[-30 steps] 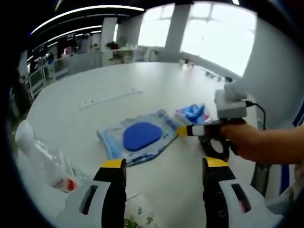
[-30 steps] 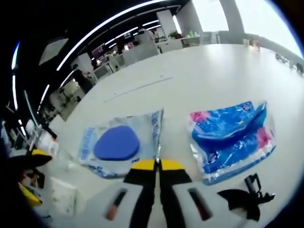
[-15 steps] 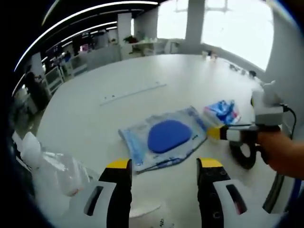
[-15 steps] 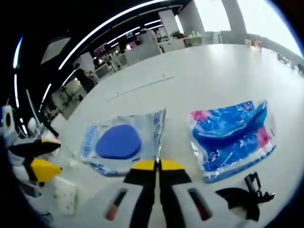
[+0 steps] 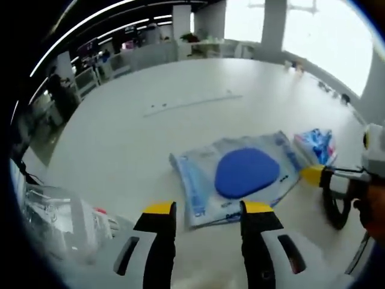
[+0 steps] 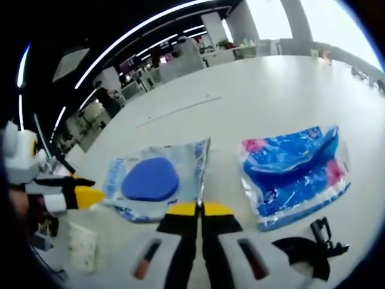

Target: Arrange the tabletop items into an orderly group along one side of the table until the central work area is clear of visible clutter.

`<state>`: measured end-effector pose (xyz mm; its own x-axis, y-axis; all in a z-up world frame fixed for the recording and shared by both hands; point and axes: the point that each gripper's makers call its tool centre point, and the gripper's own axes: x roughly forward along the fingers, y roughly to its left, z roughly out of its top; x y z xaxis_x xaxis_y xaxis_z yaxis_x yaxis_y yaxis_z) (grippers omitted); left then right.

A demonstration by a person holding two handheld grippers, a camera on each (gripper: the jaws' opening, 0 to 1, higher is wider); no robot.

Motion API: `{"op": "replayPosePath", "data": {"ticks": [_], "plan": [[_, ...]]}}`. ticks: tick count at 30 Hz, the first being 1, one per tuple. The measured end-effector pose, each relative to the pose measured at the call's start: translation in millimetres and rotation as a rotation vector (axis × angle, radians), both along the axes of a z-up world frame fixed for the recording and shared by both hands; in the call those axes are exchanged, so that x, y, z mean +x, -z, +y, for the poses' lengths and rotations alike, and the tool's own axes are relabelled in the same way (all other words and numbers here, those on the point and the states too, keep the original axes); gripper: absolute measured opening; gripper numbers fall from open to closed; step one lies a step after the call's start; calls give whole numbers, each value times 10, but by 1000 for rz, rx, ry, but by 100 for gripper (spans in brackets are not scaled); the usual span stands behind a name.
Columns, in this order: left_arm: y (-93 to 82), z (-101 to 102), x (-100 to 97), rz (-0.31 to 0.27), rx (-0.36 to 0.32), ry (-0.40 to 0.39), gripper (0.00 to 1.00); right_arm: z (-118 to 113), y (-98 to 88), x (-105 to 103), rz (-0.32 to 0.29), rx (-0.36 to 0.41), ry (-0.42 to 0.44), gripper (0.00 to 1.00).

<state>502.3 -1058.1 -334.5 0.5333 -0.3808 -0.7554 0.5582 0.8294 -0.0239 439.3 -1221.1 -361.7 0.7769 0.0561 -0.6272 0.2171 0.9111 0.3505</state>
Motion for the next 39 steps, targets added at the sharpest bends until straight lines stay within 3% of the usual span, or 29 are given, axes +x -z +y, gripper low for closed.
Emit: {"op": "replayPosePath", "data": {"ticks": [10,13,21,26,39], "plan": [[150,36,41,39,33,-31,30,-5,3,10,-5,6,-2,0],[202,74,30,63,42,-46,21,-4,1,14,-6,6,-3,0],[253,92,52,81,52,-60,18,-3,5,26,-7,5,-8,0],[278,157,61,90,72,-67,5,-9,6,32,-6,2,-12,0],[282,149,44,86,90,-60,0,-5,-8,43,-10,5,-15,0]]}}
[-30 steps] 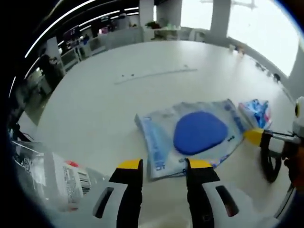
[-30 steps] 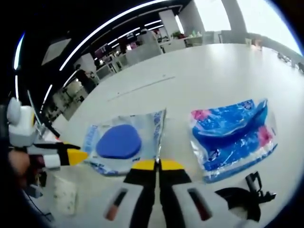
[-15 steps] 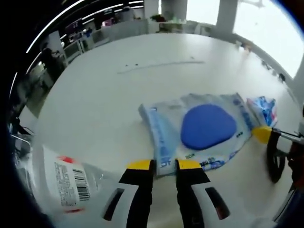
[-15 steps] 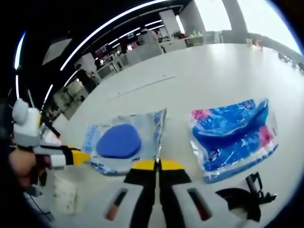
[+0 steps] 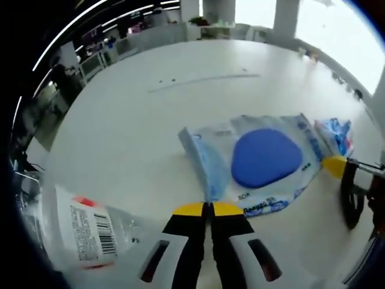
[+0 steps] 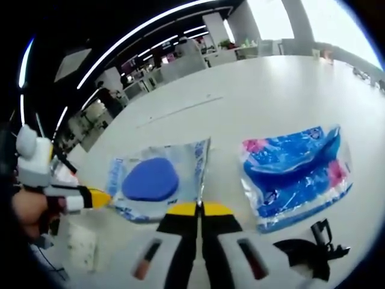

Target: Arrange the tabletop items into an orderly group along one side of the table until the central work area is clear of visible clutter.

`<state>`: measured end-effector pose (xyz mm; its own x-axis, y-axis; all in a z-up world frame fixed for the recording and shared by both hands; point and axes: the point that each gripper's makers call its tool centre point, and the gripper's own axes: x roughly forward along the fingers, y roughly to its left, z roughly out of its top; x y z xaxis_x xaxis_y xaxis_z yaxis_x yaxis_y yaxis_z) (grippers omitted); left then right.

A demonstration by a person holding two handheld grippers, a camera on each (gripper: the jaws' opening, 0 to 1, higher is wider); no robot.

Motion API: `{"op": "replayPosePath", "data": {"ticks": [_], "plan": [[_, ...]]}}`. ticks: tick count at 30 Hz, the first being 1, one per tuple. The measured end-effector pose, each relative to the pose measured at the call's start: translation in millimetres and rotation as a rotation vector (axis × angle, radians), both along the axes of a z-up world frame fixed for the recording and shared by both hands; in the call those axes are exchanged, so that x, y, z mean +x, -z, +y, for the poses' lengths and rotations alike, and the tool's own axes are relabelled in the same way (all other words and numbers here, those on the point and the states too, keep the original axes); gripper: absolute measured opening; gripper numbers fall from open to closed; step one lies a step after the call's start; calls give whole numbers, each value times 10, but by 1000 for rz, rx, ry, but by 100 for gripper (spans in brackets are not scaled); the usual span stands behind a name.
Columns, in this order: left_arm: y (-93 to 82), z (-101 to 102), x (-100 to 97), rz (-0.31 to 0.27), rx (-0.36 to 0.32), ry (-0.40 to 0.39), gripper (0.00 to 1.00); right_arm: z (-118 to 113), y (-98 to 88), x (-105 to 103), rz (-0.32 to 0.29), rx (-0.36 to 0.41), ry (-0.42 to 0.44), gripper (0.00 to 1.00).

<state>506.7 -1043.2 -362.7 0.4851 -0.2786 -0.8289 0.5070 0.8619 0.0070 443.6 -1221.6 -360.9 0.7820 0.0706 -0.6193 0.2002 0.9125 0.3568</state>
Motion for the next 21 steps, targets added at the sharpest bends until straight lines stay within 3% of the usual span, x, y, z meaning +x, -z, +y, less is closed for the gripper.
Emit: {"op": "replayPosePath", "data": {"ticks": [21], "plan": [[-172,-46,-87,-11,-67,-26,0,-49,-166,-64,-36,1,13,0]]}}
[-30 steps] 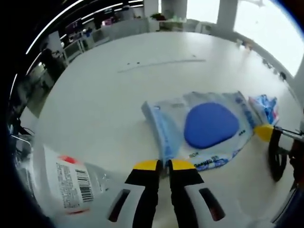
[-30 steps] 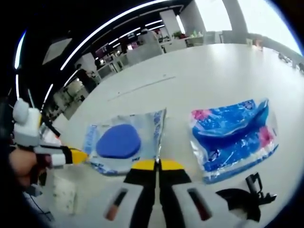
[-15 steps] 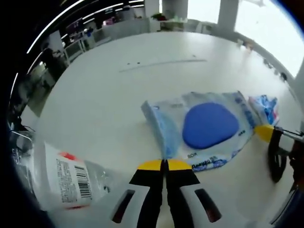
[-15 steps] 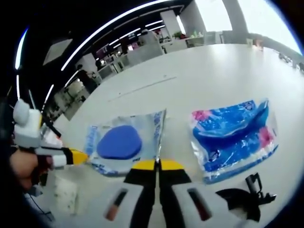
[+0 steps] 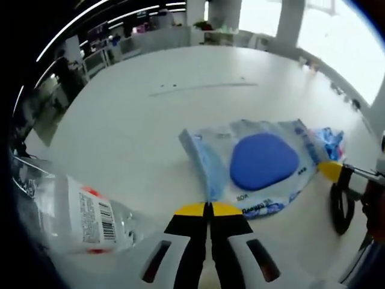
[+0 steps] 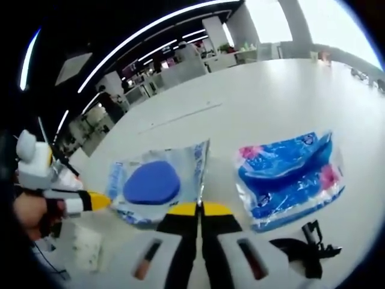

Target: Arrange the tabletop items into an orderly group along one side of the table until the central work area is clear of visible clutter.

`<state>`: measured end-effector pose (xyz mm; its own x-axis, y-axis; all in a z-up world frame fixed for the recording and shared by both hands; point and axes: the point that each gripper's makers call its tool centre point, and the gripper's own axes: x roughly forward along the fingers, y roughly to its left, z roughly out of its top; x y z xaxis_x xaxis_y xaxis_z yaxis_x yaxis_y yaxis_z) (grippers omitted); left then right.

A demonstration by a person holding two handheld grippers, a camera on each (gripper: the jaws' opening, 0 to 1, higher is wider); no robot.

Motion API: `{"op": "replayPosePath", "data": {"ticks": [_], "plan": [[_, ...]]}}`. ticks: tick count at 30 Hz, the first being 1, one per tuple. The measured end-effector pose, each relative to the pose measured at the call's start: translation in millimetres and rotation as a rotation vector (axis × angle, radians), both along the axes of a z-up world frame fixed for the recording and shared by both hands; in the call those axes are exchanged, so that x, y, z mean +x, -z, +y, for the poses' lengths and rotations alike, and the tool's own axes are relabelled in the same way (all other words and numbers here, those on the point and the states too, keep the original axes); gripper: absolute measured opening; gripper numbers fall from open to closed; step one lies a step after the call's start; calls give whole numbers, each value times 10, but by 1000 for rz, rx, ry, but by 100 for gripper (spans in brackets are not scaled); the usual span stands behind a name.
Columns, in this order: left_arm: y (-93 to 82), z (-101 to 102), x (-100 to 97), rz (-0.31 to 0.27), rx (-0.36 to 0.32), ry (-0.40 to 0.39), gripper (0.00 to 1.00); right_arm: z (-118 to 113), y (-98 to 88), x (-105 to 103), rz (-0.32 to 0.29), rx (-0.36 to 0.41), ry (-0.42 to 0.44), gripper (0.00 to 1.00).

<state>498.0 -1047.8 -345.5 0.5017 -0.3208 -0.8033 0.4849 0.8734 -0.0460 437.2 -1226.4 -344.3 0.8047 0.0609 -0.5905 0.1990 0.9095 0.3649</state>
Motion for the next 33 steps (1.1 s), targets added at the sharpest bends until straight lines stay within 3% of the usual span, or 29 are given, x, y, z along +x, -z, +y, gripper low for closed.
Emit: {"op": "replayPosePath", "data": {"ticks": [6,17,33], "plan": [[-62,-13,-95,1,-14,13,0,-19,-33,-59,1,-6,0,0],[0,-66,-285,35,-14,55,0,-64,-7,-213,36,-30,-1,0],[89,-79,-358,76,-2,69,0,-84,57,-270,81,-54,-21,0]]}}
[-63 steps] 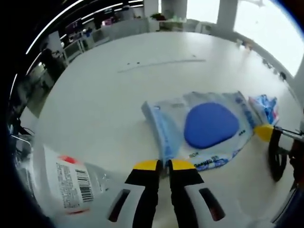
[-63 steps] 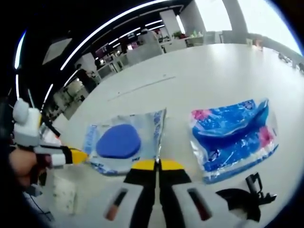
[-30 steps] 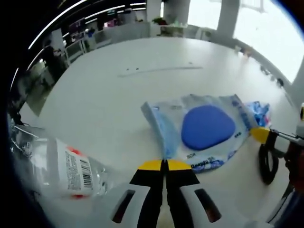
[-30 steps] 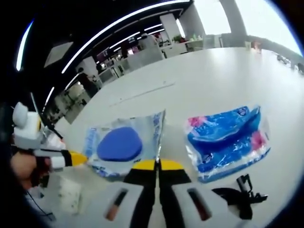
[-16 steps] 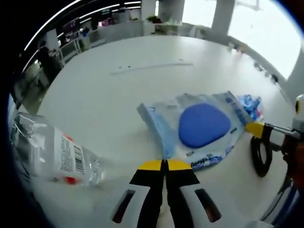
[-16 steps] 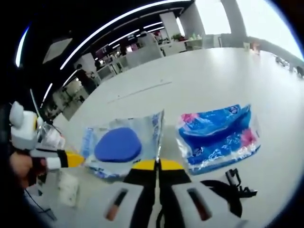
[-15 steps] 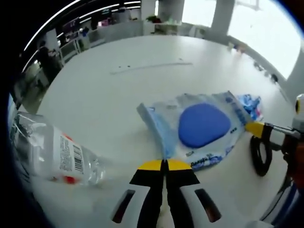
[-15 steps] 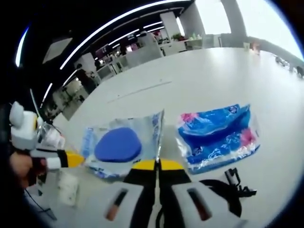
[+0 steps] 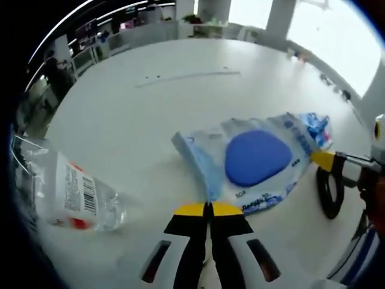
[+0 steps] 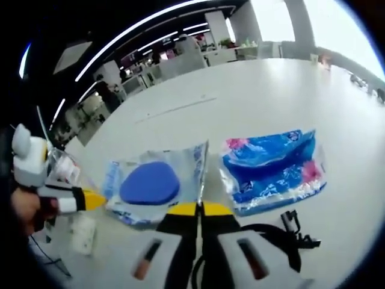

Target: Arrange the tabletop items into an orderly group along one side of the table until the central work area is clear of visible clutter.

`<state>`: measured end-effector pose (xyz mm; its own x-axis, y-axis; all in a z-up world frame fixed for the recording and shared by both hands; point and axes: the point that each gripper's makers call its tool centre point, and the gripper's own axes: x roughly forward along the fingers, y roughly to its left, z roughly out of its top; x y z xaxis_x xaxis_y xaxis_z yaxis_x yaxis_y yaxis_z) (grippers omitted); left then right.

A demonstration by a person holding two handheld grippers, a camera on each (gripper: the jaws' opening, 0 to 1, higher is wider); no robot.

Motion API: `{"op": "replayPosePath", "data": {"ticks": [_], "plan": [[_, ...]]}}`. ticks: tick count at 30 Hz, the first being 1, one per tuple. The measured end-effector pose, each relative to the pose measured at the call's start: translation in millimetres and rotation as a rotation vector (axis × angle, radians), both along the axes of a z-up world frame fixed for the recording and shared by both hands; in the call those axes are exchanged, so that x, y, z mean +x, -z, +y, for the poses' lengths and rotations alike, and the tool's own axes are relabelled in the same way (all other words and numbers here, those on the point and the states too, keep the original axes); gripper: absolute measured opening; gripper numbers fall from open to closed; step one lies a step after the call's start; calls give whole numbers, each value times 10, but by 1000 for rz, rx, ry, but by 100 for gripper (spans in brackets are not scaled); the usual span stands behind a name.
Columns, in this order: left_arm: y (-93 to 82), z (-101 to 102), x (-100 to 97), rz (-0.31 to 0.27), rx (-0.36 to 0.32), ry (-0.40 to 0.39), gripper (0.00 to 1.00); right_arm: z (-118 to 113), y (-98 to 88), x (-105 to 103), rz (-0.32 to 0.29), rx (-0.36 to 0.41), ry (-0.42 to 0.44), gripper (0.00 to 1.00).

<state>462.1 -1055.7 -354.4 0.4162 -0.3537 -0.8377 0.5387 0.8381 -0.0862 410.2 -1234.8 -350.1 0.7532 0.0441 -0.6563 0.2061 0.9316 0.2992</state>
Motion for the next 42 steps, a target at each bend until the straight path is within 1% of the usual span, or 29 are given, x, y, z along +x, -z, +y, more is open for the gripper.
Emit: {"op": "replayPosePath", "data": {"ticks": [12,23,26,28,31,34,35,36,37,39,42], "plan": [[31,-29,-3,2,0,14,0,-31,69,7,19,-4,2,0],[27,-30,18,-5,-15,4,0,-48,92,29,37,2,6,0],[25,-25,25,-8,-17,3,2,-43,92,34,35,6,6,0],[22,-32,26,-10,-20,3,6,-32,95,32,37,7,1,0],[21,-41,21,-16,-18,9,8,-31,99,26,38,7,5,0],[19,-41,27,-18,-20,8,9,-45,86,35,26,0,12,5],[20,-36,28,-20,-16,12,9,-29,83,39,25,12,12,5],[19,-36,28,-20,-17,12,10,-25,86,28,32,10,10,5],[18,-37,30,-20,-20,9,10,-29,75,35,26,-1,9,6],[17,-36,30,-23,-17,14,11,-14,76,35,29,8,8,7],[11,-37,24,-29,-19,15,12,-16,68,32,27,0,7,8]]}}
